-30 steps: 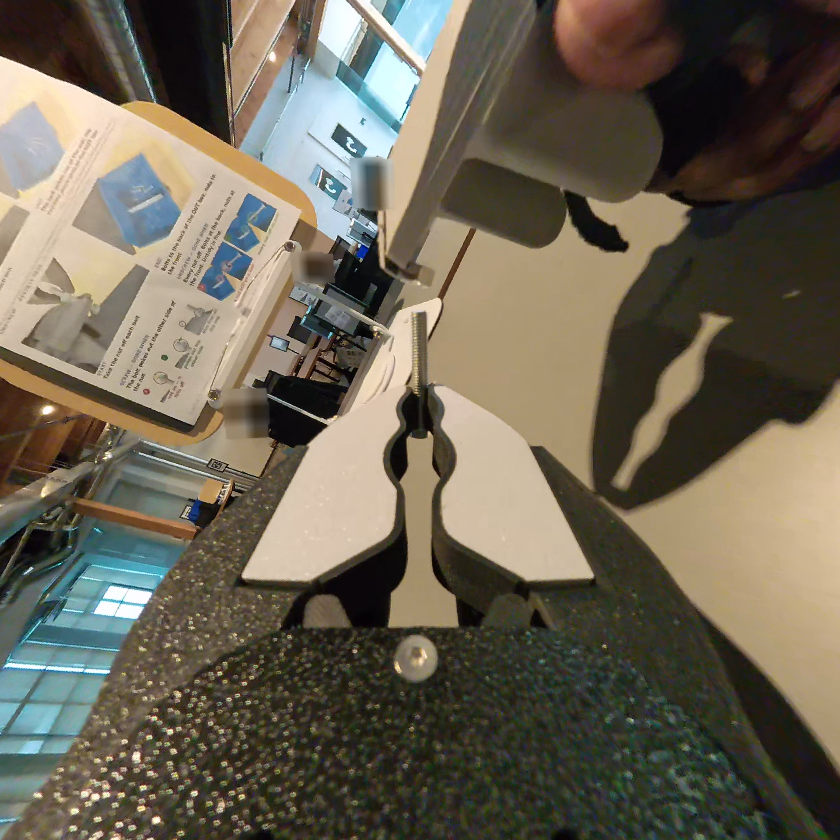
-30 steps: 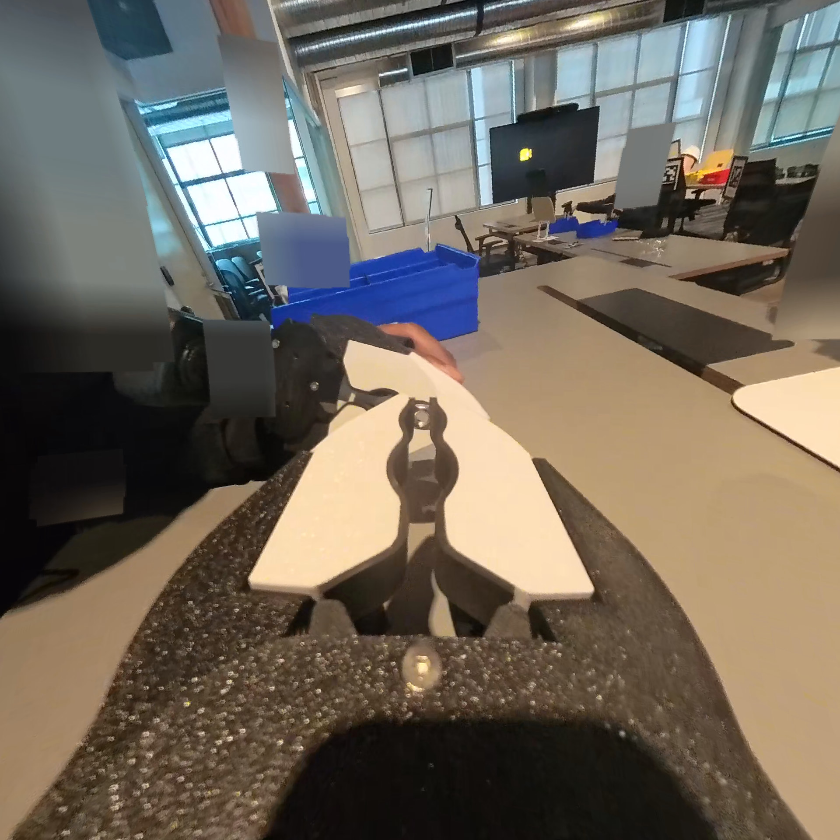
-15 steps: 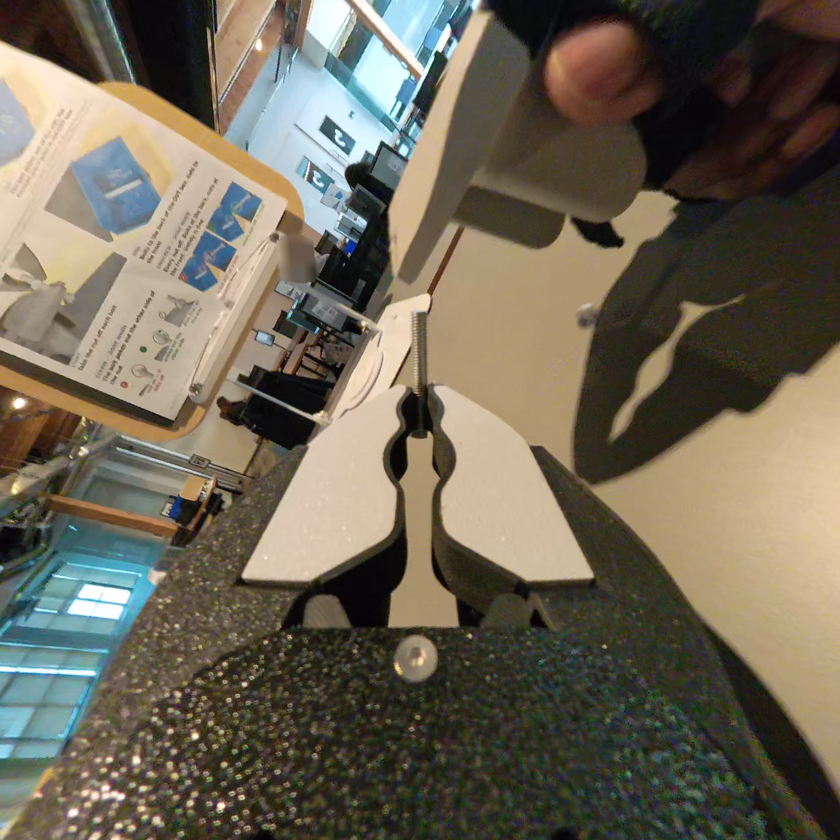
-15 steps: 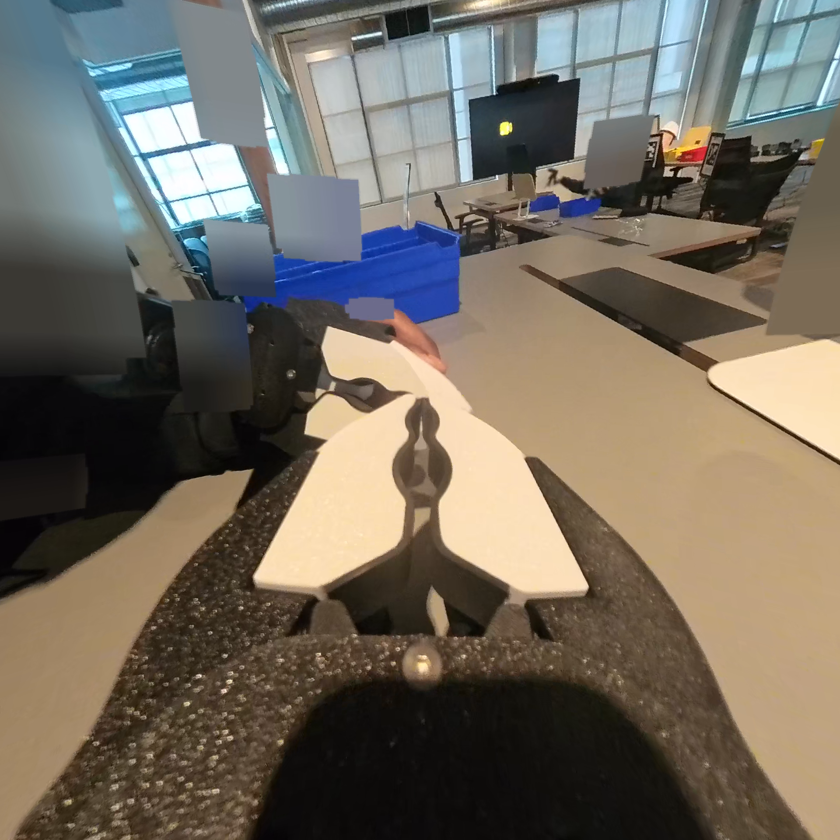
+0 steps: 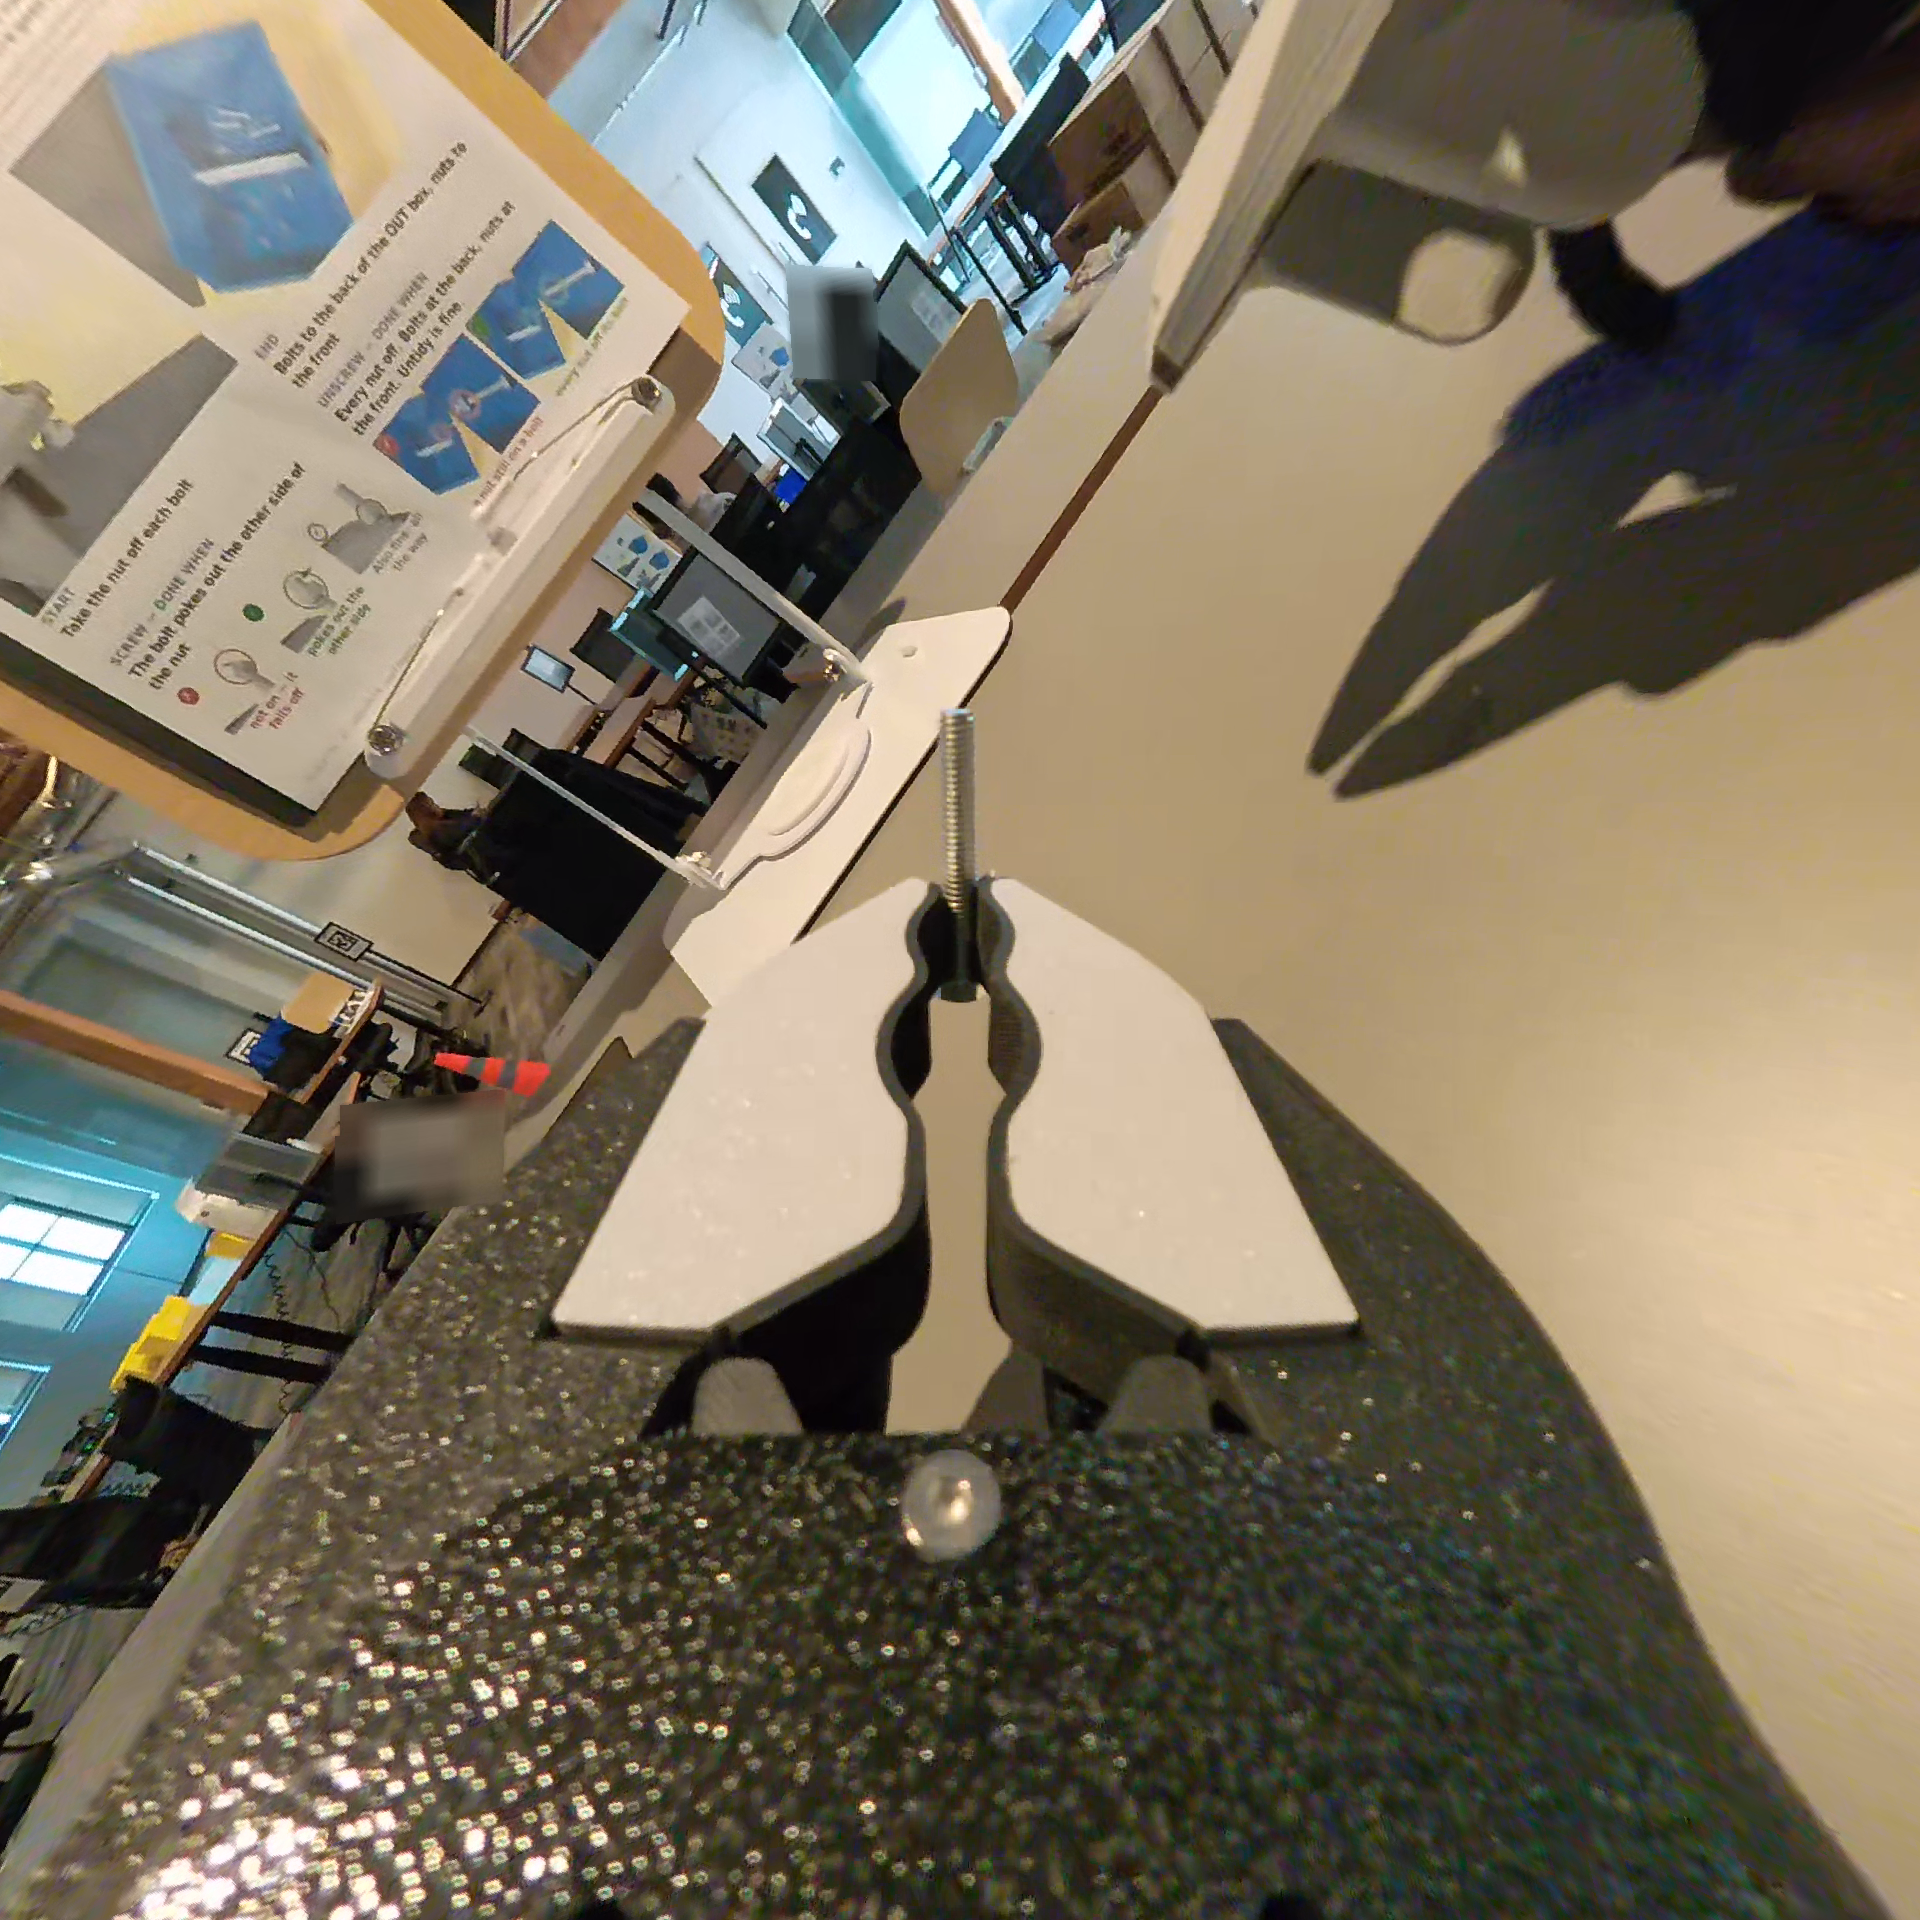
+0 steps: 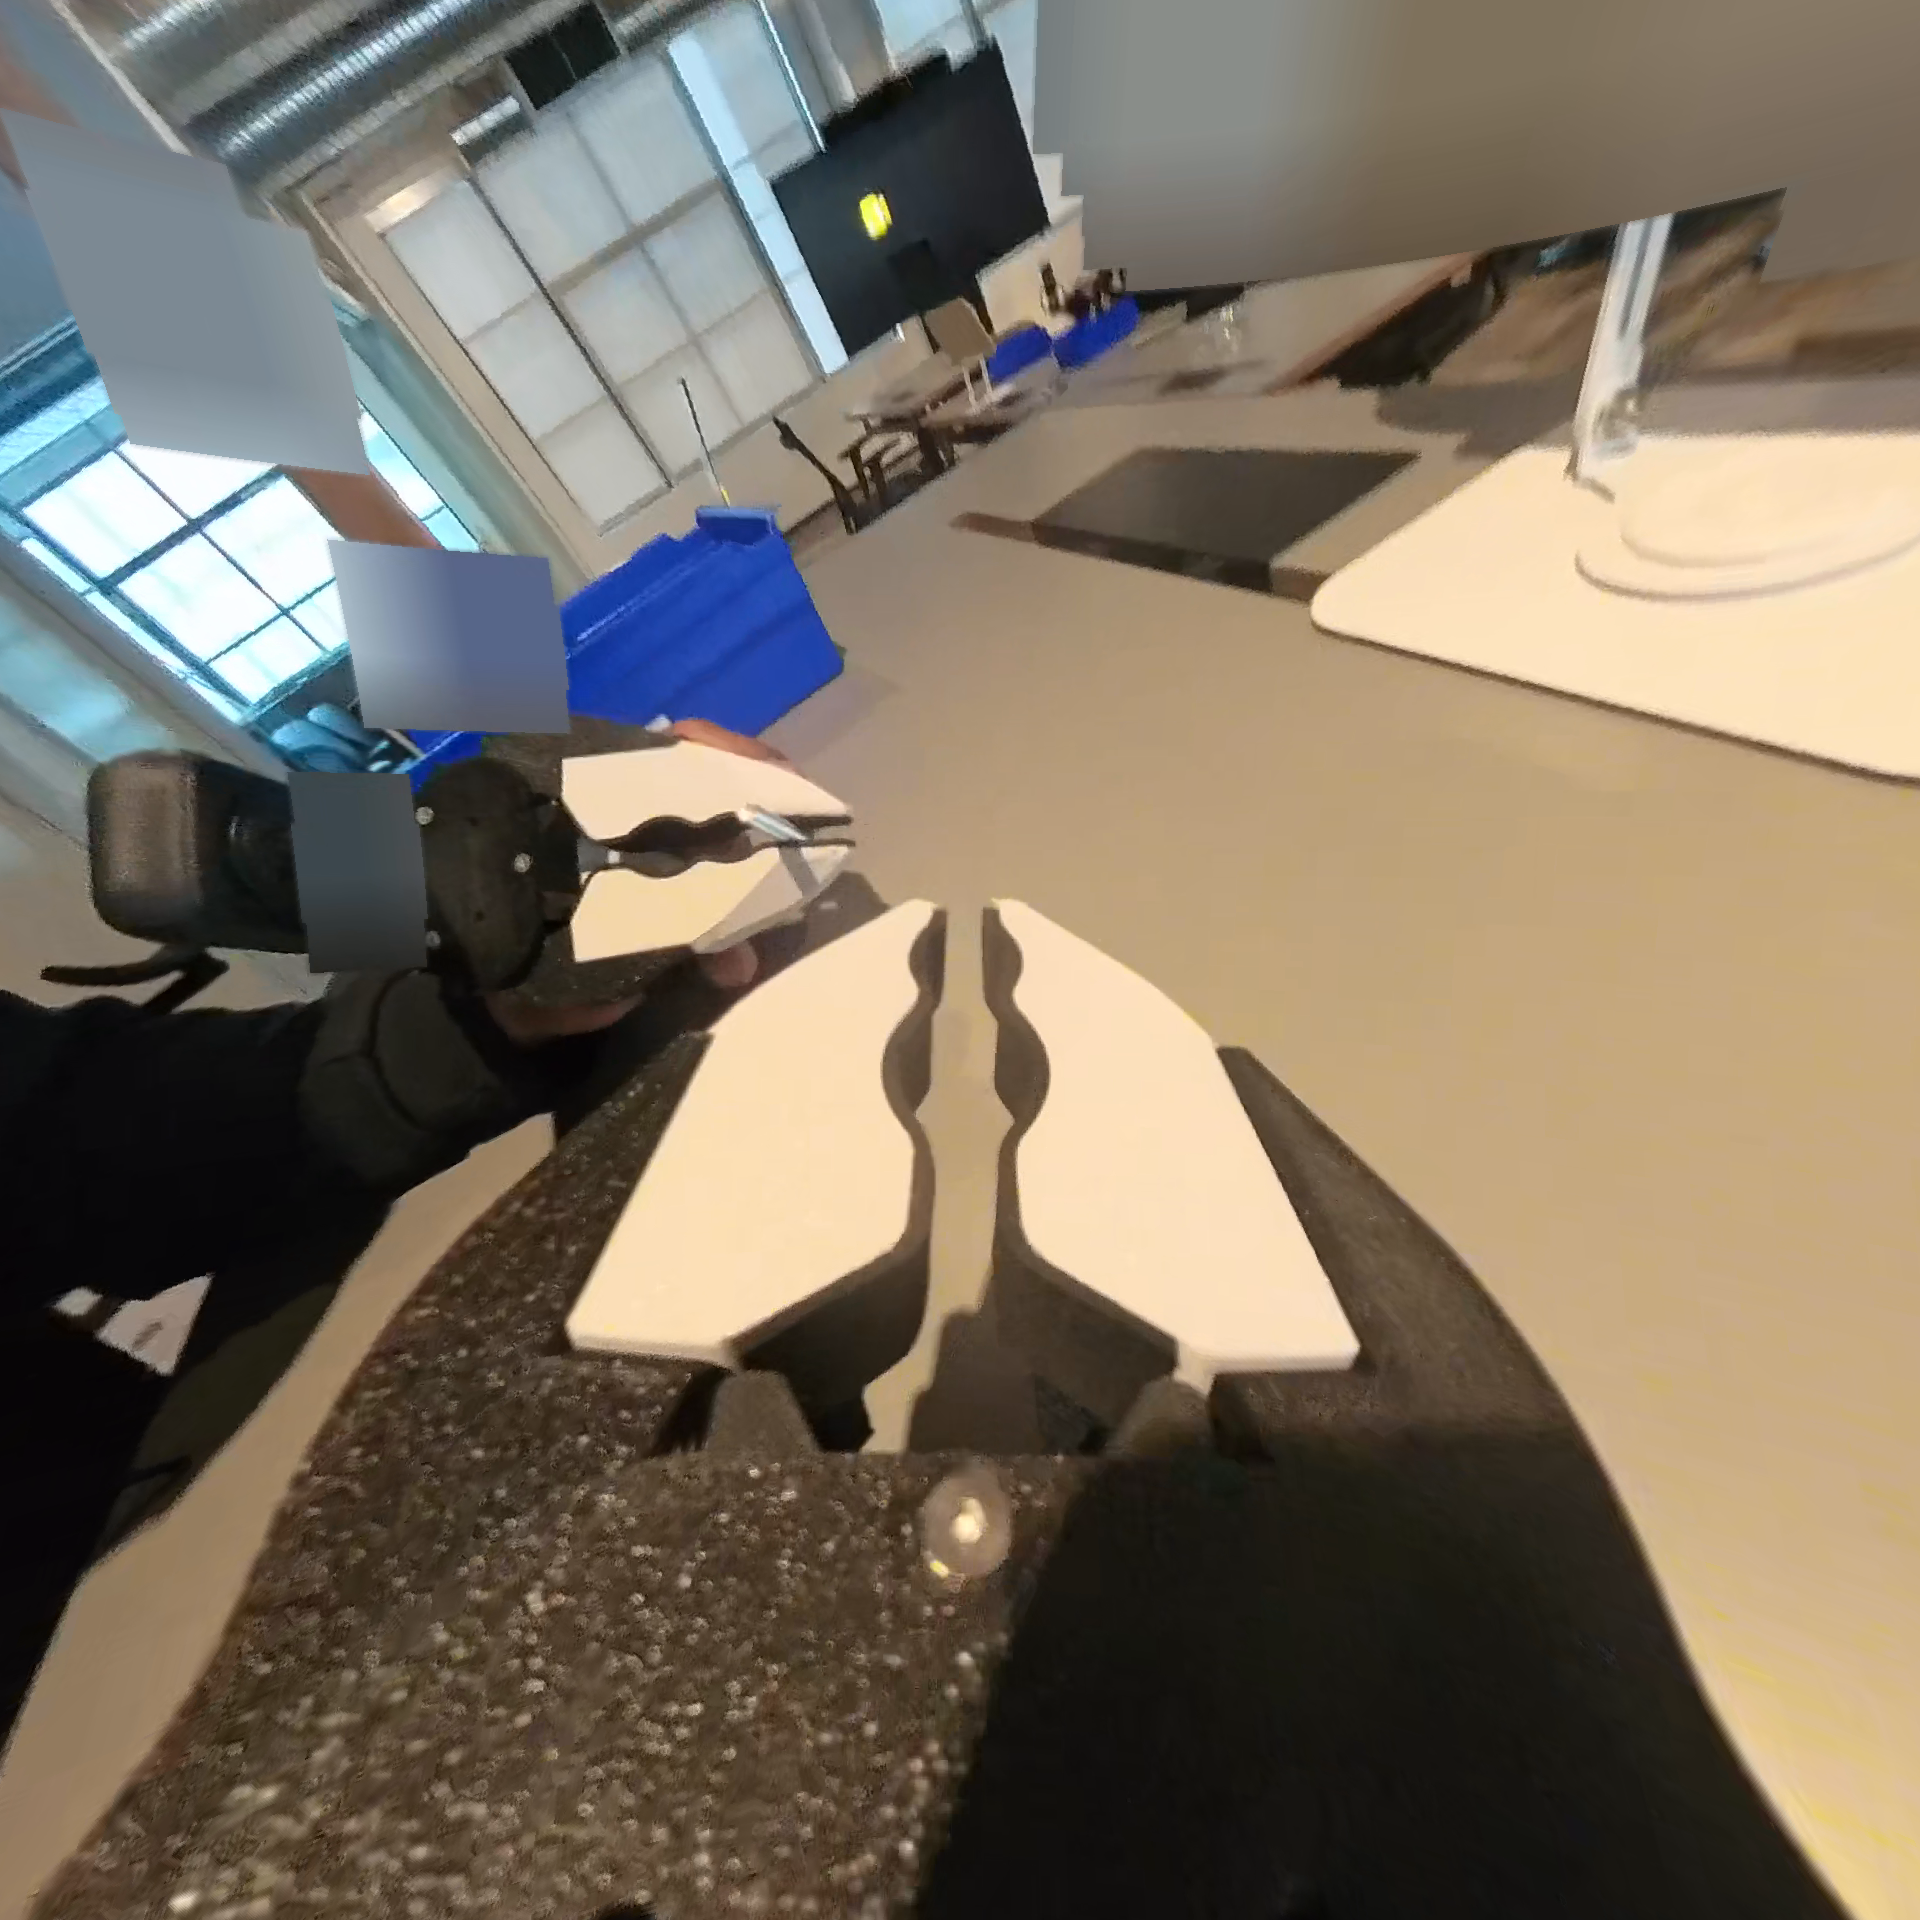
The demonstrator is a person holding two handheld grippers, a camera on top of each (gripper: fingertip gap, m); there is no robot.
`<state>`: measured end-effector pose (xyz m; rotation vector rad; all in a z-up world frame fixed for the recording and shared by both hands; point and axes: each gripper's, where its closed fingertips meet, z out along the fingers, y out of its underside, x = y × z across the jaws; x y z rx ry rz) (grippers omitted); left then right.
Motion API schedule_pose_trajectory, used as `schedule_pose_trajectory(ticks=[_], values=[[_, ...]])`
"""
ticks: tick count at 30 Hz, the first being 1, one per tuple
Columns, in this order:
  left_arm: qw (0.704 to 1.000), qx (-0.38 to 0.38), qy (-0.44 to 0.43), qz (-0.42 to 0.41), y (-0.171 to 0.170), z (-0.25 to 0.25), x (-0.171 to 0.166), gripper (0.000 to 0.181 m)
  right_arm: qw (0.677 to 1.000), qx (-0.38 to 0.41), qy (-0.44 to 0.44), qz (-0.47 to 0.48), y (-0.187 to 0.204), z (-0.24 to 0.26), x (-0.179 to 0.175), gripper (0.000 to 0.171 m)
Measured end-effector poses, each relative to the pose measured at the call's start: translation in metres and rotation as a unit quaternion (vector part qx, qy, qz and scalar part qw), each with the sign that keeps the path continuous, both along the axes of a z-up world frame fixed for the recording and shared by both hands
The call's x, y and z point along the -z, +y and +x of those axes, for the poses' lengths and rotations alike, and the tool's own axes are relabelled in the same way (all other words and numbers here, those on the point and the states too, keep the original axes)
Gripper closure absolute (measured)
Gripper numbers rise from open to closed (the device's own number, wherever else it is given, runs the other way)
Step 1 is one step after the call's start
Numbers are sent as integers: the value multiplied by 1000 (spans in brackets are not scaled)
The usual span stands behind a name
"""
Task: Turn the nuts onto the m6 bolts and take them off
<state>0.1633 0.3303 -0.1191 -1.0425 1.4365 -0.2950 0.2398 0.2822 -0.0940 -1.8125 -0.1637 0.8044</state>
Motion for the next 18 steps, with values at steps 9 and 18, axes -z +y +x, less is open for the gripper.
schedule_pose_trajectory(ticks=[9,18], values=[[1000,7,-3,-8,-2,3,0,176,920,-65,-202,-329,-102,-14,48,145],[1000,11,-1,-7,-5,4,0,176,879,-62,-247,-402,-118,6,91,139]])
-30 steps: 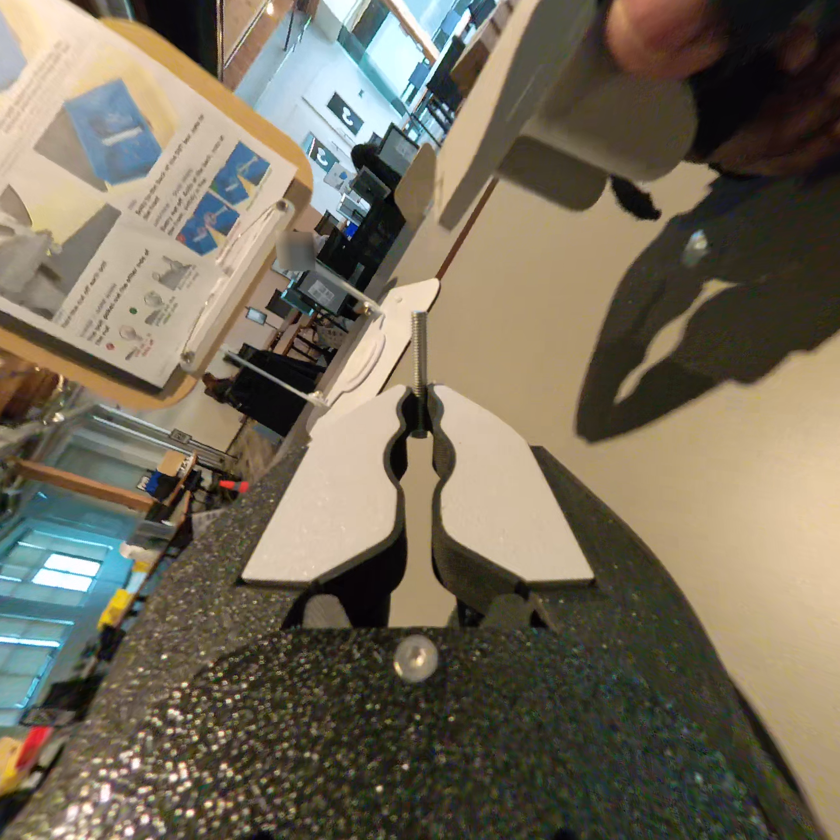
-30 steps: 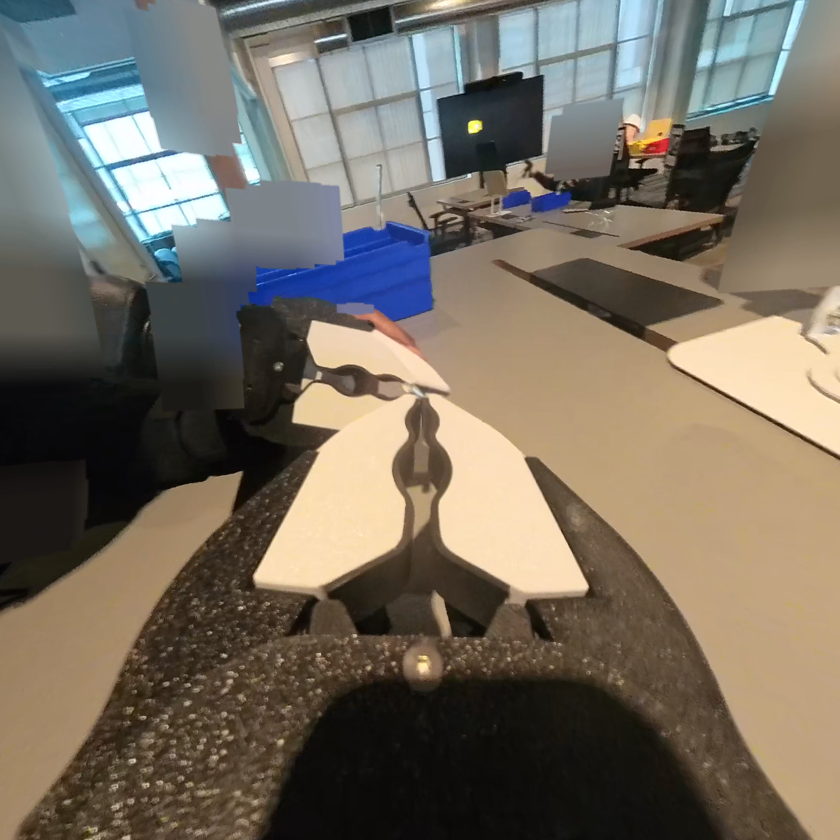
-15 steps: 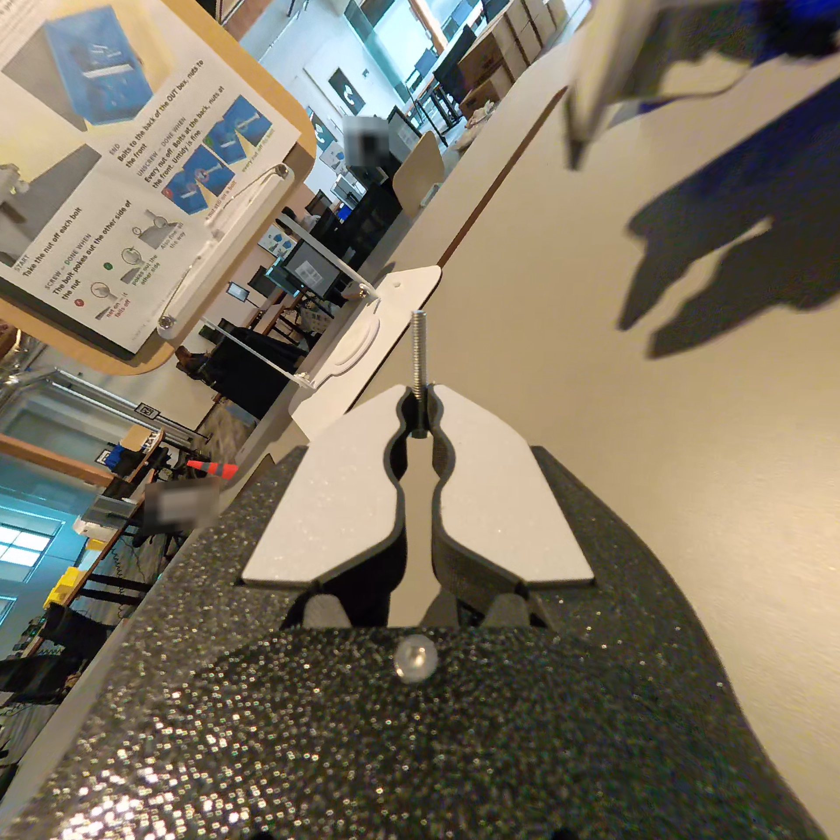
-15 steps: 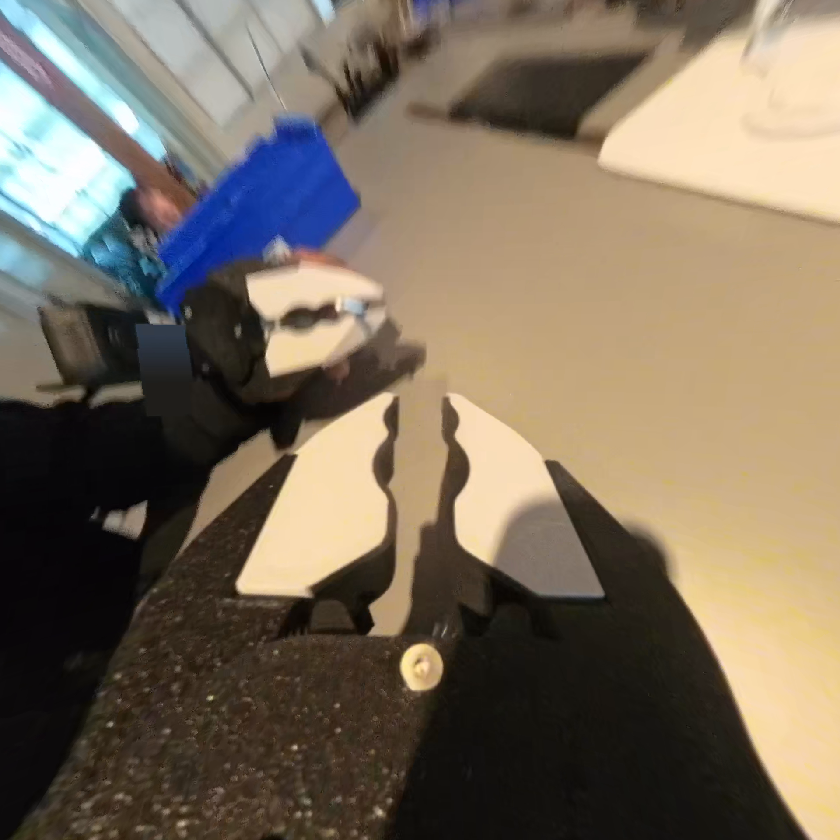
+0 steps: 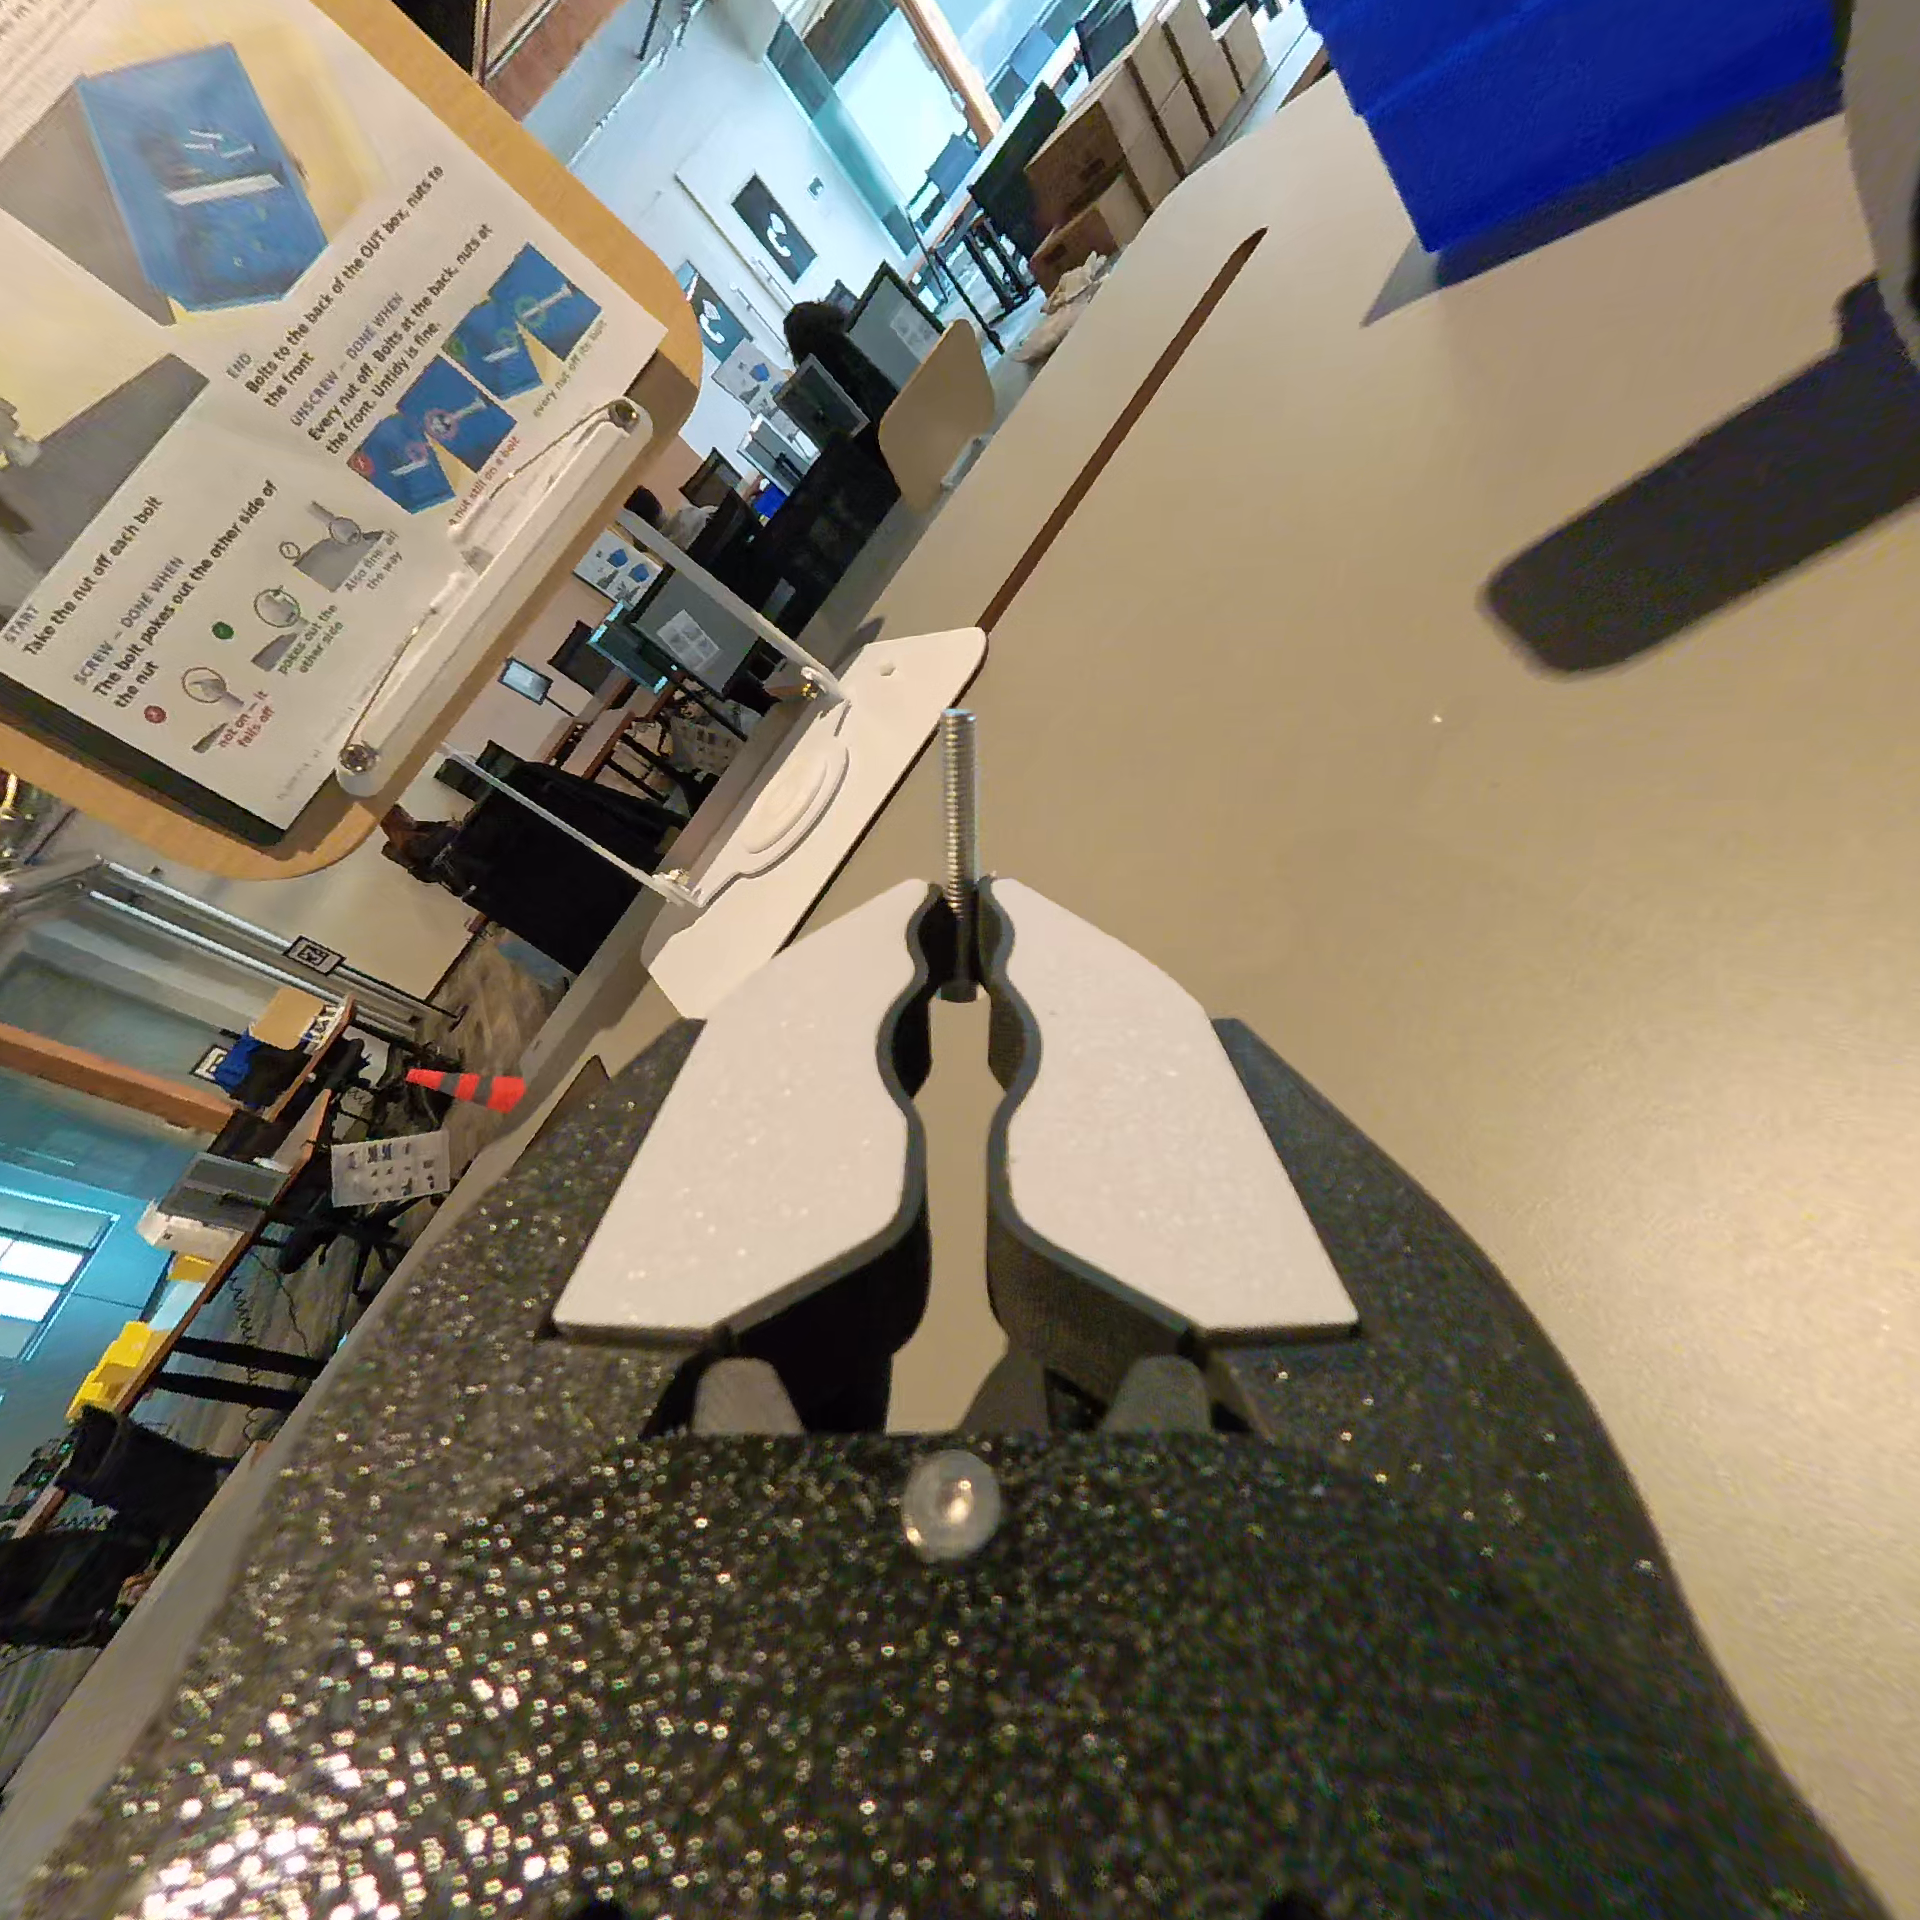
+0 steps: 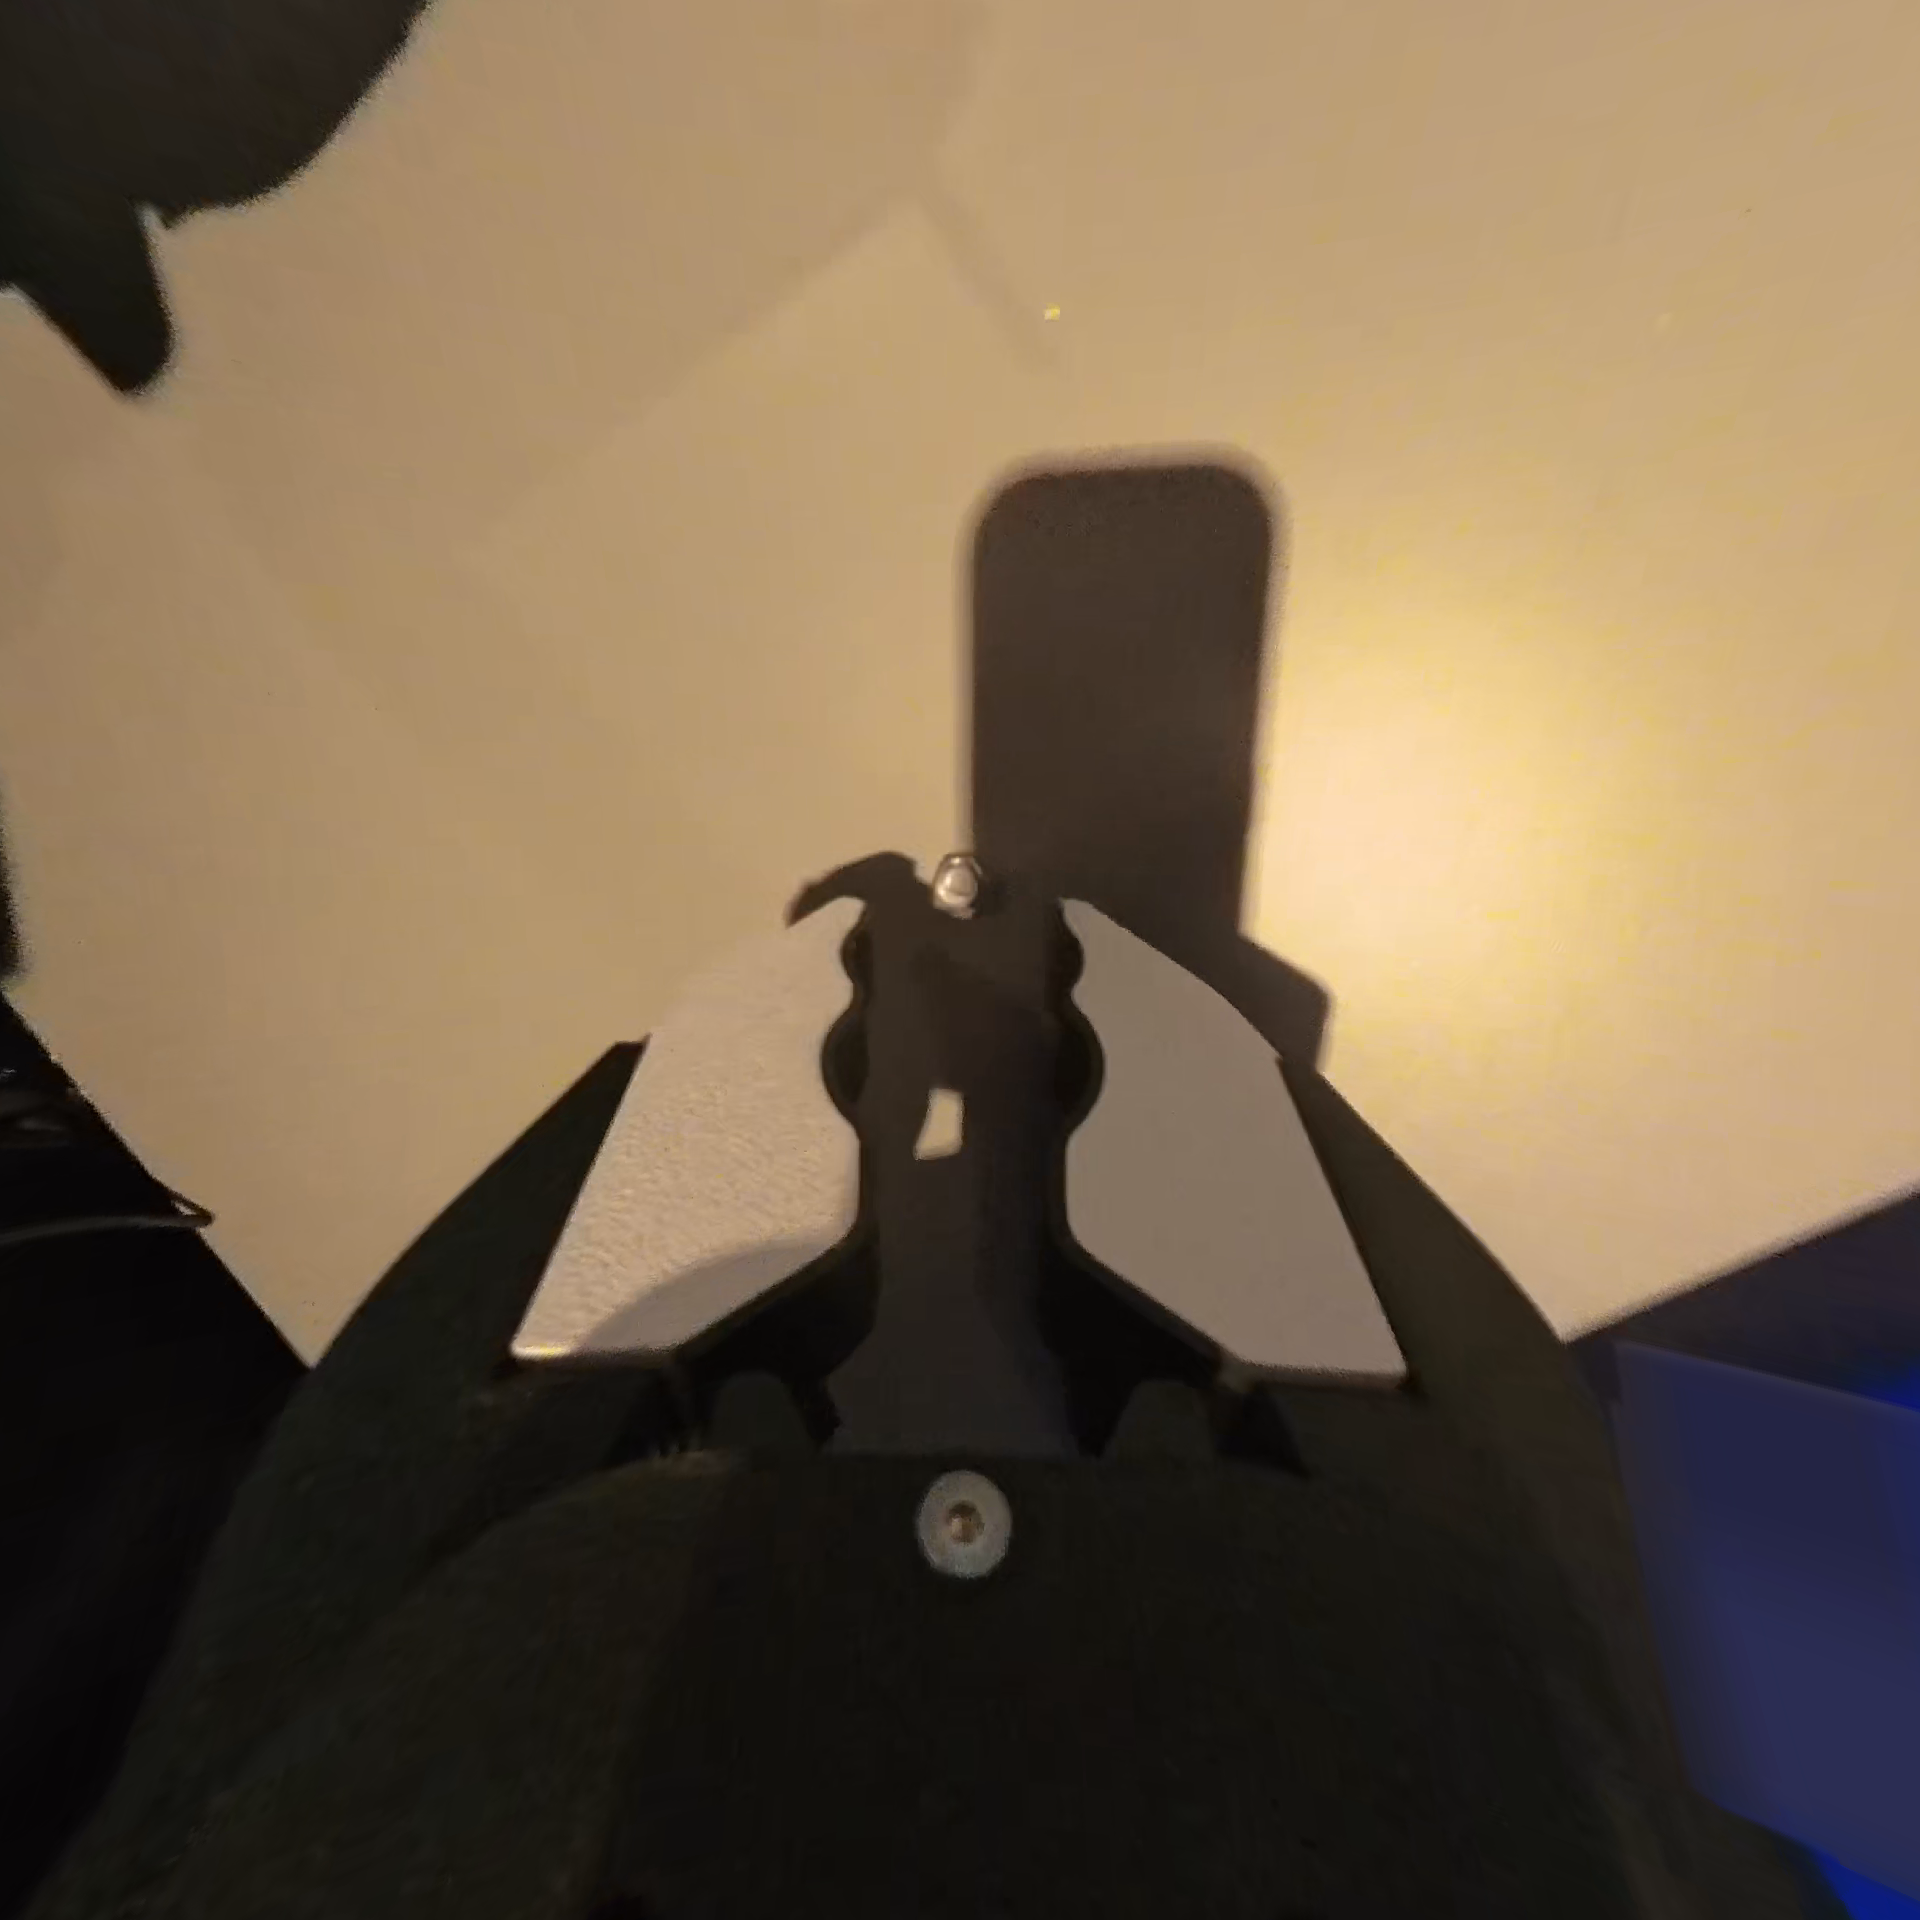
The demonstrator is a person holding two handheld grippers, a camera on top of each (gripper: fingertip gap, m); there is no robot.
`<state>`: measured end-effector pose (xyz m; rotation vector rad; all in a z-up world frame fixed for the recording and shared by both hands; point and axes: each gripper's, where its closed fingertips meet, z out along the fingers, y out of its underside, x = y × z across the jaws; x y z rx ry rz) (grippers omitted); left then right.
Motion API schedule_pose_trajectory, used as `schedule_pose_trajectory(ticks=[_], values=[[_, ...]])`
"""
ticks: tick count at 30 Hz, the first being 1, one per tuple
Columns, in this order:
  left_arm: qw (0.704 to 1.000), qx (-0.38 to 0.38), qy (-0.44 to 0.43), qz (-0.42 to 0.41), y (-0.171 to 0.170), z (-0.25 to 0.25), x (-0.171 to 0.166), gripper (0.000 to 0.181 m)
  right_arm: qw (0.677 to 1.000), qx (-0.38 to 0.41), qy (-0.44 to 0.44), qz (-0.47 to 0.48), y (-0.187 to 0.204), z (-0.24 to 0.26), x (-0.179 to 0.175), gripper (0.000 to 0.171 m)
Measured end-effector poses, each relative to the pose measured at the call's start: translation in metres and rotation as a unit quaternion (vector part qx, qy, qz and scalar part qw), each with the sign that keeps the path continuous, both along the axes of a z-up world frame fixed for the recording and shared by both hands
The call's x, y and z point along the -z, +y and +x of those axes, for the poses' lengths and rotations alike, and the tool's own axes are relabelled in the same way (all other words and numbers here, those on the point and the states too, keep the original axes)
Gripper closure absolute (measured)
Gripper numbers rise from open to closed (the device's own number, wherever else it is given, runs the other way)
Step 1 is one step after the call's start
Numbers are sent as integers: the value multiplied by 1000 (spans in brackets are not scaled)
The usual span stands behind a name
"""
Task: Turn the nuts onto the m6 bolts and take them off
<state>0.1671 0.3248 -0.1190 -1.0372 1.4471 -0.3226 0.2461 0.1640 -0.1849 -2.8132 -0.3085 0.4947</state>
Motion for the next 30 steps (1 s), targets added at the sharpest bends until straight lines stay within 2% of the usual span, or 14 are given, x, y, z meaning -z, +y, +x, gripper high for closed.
schedule_pose_trajectory(ticks=[7,12,16,20,24,30], values=[[1000,-3,-4,3,1,-2,-3,176,999,-25,-32,16,4,3,1,141],[1000,-2,-5,1,1,-2,-4,176,988,-99,-110,34,3,5,4,138],[1000,-1,-5,-1,1,-1,-3,176,982,-128,-133,47,5,3,4,133],[1000,1,-4,-1,0,-1,-3,176,980,-135,-139,50,6,4,4,139],[1000,2,-5,-1,-1,0,-4,176,980,-146,-126,52,5,-2,4,160],[1000,4,-4,-2,-2,1,-3,176,976,-160,-138,56,6,-7,4,160]])
